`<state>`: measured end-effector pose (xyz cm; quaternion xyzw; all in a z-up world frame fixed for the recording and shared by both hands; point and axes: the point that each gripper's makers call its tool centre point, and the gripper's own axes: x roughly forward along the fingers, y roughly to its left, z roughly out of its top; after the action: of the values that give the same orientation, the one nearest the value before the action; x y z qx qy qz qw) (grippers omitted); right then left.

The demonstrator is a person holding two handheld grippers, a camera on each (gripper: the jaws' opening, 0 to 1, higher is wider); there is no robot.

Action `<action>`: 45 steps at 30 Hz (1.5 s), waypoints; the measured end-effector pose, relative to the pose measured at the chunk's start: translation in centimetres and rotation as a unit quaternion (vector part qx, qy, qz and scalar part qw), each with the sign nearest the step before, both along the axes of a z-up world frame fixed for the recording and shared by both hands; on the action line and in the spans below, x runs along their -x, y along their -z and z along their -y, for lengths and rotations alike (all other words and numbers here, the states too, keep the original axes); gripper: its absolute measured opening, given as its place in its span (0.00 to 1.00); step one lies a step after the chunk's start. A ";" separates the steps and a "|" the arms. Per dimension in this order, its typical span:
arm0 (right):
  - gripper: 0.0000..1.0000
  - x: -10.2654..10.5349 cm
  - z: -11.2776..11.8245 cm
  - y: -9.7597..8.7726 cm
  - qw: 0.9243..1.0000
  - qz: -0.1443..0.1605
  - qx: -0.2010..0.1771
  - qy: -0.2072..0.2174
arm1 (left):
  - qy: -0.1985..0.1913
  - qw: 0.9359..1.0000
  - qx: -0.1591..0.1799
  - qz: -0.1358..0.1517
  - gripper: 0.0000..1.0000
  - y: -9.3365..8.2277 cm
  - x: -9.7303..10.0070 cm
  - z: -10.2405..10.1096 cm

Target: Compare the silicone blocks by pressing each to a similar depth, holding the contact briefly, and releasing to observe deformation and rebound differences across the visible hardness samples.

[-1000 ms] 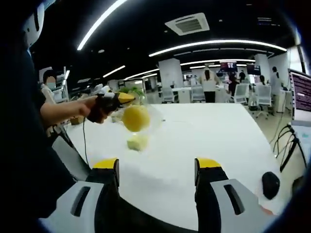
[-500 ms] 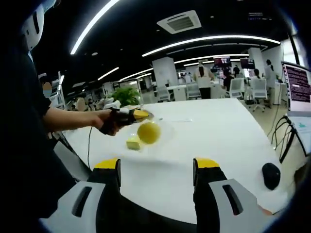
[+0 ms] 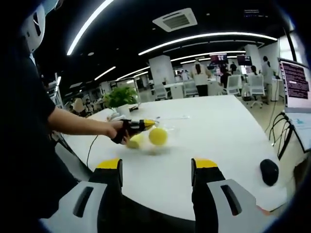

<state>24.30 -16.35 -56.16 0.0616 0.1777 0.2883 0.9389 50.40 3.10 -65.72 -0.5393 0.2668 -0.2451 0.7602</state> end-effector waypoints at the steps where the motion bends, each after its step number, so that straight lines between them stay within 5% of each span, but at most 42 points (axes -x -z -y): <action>1: 0.51 0.1 -0.1 0.1 1.000 -0.001 0.001 -0.001 | 0.001 1.000 -0.016 0.001 0.00 0.4 -0.1 -0.1; 6: 0.50 0.5 -0.3 0.3 1.000 -0.008 0.005 -0.004 | 0.004 0.998 -0.067 0.002 0.00 2.3 -0.9 0.0; 25: 0.50 1.8 0.2 -0.1 1.000 -0.006 0.017 0.013 | 0.007 0.989 -0.144 -0.008 0.03 5.1 -1.7 0.1; 28: 0.49 2.0 0.0 0.1 1.000 -0.007 0.019 0.012 | 0.050 0.973 -0.224 0.033 0.13 5.3 -1.6 -0.3; 31: 0.49 2.2 -0.3 0.1 1.000 -0.008 0.019 0.009 | 0.063 0.960 -0.266 0.057 0.18 4.6 -1.6 -0.6; 36: 0.49 1.9 -0.9 0.4 1.000 -0.008 0.020 -0.005 | 0.075 0.956 -0.271 0.077 0.25 3.0 -0.6 -0.6; 40: 0.51 1.2 -1.5 0.2 1.000 0.000 0.020 -0.013 | 0.091 0.943 -0.287 0.140 0.25 -0.1 0.2 -0.6; 42: 0.51 0.8 -2.0 0.0 1.000 0.005 0.009 -0.017 | 0.107 0.925 -0.320 0.174 0.28 -1.5 0.8 -1.0; 45: 0.51 0.2 -2.8 0.2 1.000 0.005 0.003 -0.026 | 0.143 0.873 -0.403 0.234 0.31 -3.2 2.0 -2.1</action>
<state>24.12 -13.53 -56.37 0.0529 0.1748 0.3122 0.9323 48.41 5.20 -62.50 -0.0692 0.2309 -0.3410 0.9086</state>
